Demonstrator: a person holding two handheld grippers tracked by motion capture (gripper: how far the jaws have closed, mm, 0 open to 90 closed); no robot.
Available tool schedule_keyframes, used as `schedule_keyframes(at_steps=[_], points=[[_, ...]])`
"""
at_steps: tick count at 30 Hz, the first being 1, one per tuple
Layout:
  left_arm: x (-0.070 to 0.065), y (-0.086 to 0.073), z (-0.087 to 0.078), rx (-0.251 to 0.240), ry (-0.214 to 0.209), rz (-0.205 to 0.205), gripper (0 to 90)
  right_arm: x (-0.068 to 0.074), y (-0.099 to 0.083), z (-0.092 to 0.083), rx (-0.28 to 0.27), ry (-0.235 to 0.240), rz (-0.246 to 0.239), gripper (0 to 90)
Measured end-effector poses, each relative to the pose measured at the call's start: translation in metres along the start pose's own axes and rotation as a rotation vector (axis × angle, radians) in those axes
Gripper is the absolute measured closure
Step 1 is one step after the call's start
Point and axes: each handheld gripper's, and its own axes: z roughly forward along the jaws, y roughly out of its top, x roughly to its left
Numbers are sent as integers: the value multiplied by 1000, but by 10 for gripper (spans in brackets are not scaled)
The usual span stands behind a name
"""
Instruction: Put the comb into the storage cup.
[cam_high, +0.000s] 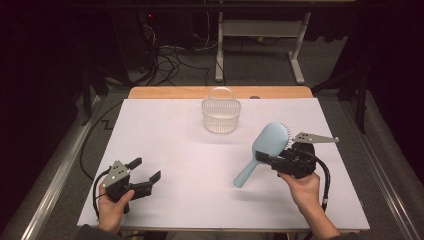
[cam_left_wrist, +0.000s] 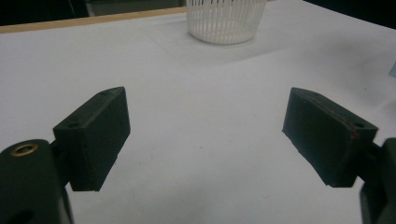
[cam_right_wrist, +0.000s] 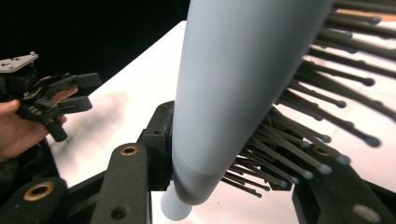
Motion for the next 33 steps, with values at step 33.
schedule_keyframes(at_steps=[33], points=[[0, -2, 0, -4, 25, 8, 158, -9, 35, 7, 20, -10, -19, 547]])
